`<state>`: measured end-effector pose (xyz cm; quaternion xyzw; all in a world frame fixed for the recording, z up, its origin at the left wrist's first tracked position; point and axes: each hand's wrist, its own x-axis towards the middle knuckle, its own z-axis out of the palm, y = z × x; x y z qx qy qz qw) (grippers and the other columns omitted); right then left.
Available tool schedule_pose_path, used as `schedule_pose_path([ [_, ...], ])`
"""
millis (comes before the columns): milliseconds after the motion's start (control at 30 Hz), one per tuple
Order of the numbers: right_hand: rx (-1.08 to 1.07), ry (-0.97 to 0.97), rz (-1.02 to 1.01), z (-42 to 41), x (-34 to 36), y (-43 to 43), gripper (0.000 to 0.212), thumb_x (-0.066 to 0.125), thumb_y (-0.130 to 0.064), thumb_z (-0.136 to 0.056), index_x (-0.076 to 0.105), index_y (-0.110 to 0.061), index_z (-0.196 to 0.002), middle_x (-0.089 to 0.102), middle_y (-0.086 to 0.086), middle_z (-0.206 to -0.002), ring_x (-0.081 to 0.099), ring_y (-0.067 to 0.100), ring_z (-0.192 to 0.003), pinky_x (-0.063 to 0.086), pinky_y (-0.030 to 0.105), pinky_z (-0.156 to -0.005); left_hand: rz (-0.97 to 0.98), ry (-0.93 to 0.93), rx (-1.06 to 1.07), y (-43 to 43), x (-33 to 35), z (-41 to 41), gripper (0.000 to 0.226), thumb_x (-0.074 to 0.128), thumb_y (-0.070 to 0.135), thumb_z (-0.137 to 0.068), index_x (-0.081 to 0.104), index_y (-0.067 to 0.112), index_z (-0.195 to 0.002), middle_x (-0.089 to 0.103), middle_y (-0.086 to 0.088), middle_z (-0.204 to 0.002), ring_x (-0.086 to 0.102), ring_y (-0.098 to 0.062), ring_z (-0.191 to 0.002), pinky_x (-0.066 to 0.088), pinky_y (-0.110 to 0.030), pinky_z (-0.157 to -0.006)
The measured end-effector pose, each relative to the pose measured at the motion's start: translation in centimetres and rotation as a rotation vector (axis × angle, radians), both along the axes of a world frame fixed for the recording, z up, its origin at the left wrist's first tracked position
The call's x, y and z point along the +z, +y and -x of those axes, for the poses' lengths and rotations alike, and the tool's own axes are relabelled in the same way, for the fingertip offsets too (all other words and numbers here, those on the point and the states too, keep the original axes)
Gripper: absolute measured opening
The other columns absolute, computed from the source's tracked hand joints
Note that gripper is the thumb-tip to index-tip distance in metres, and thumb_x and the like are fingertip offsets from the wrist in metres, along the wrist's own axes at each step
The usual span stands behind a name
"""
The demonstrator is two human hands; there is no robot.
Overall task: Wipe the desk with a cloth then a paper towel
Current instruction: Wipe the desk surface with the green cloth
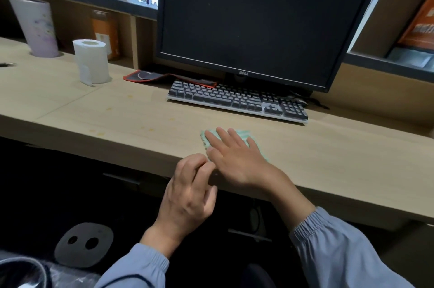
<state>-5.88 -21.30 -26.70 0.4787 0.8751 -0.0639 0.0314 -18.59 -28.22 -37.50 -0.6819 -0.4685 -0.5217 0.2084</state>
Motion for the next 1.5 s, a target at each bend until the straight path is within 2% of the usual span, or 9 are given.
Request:
schedule_pose_path([
  [67, -0.008, 0.031, -0.004, -0.9, 0.1, -1.8, 0.056, 0.011, -0.045, -0.108, -0.002, -0.040, -0.162, -0.010, -0.008, -0.171, -0.015, 0.016, -0.156, -0.006, 0.055, -0.124, 0.013, 0.029, 0.064, -0.5, -0.2, 0.7, 0.038, 0.055, 0.008, -0.083, 0.057, 0.004, -0.121, 0.051, -0.013, -0.124, 0.052, -0.032, -0.117, 0.043, -0.038, -0.113],
  [133, -0.014, 0.057, -0.018, -1.9, 0.0, -3.0, 0.055, 0.010, -0.049, -0.108, -0.002, -0.044, -0.161, -0.009, -0.012, -0.171, -0.016, 0.012, -0.156, -0.007, 0.050, -0.125, 0.021, 0.055, 0.161, -0.8, -0.5, 1.5, 0.040, 0.054, 0.009, -0.083, 0.061, 0.001, -0.122, 0.057, -0.016, -0.124, 0.053, -0.033, -0.122, 0.039, -0.054, -0.119],
  [267, -0.006, 0.048, -0.107, -4.7, -0.7, -4.0, 0.054, 0.009, -0.055, -0.107, -0.001, -0.049, -0.159, -0.005, -0.018, -0.170, -0.014, 0.008, -0.155, -0.004, 0.043, -0.126, 0.091, 0.053, 0.345, -1.1, 0.1, 4.2, 0.048, 0.054, 0.010, -0.082, 0.064, 0.000, -0.128, 0.061, -0.018, -0.133, 0.055, -0.037, -0.132, 0.029, -0.062, -0.123],
  [400, 0.021, 0.000, -0.149, -5.6, -0.9, -4.3, 0.054, 0.008, -0.055, -0.106, -0.005, -0.049, -0.159, -0.007, -0.018, -0.170, -0.014, 0.009, -0.155, -0.004, 0.041, -0.126, 0.165, 0.062, 0.386, -0.8, 0.2, 5.8, 0.051, 0.057, 0.013, -0.079, 0.063, 0.003, -0.129, 0.061, -0.014, -0.134, 0.056, -0.035, -0.133, 0.023, -0.058, -0.127],
  [533, 0.107, -0.007, -0.133, -3.1, -0.5, -4.0, 0.059, 0.002, -0.057, -0.102, -0.006, -0.047, -0.160, -0.009, -0.015, -0.170, -0.015, 0.012, -0.156, -0.005, 0.043, -0.126, 0.150, 0.064, 0.361, -0.4, -0.8, 6.0, 0.055, 0.065, 0.009, -0.077, 0.064, 0.002, -0.132, 0.063, -0.013, -0.136, 0.054, -0.033, -0.136, 0.028, -0.061, -0.124],
  [667, 0.163, 0.010, -0.104, 0.2, -0.6, -3.1, 0.057, 0.007, -0.055, -0.106, -0.006, -0.045, -0.160, -0.011, -0.013, -0.170, -0.017, 0.014, -0.156, -0.005, 0.048, -0.126, 0.131, 0.058, 0.326, -0.3, -1.0, 6.6, 0.055, 0.060, 0.009, -0.080, 0.064, 0.003, -0.134, 0.062, -0.012, -0.139, 0.052, -0.029, -0.139, 0.028, -0.057, -0.126],
  [867, 0.145, 0.003, 0.027, 3.5, 0.1, -1.6, 0.056, 0.010, -0.050, -0.108, -0.005, -0.042, -0.161, -0.015, -0.011, -0.170, -0.020, 0.013, -0.155, -0.010, 0.050, -0.125, 0.118, 0.115, 0.302, -0.6, -1.0, 7.5, 0.052, 0.054, 0.013, -0.088, 0.064, 0.004, -0.138, 0.061, -0.011, -0.143, 0.050, -0.027, -0.141, 0.031, -0.053, -0.125],
  [1200, 0.081, -0.025, 0.105, 5.2, 1.0, 5.9, 0.057, 0.011, -0.052, -0.108, -0.007, -0.042, -0.161, -0.016, -0.010, -0.170, -0.019, 0.014, -0.155, -0.010, 0.052, -0.124, 0.081, 0.068, 0.311, 0.3, -1.3, 7.5, 0.047, 0.057, 0.012, -0.085, 0.069, 0.006, -0.130, 0.067, -0.008, -0.134, 0.055, -0.024, -0.134, 0.034, -0.051, -0.122],
  [1500, 0.214, -0.043, 0.099, 6.1, 1.7, 10.5, 0.056, 0.014, -0.051, -0.109, -0.004, -0.041, -0.162, -0.012, -0.014, -0.170, -0.018, 0.007, -0.153, -0.010, 0.042, -0.125, 0.158, 0.012, 0.219, -0.5, -0.9, 7.5, 0.055, 0.057, 0.010, -0.082, 0.063, 0.010, -0.138, 0.063, -0.004, -0.140, 0.052, -0.020, -0.139, 0.025, -0.045, -0.128],
])
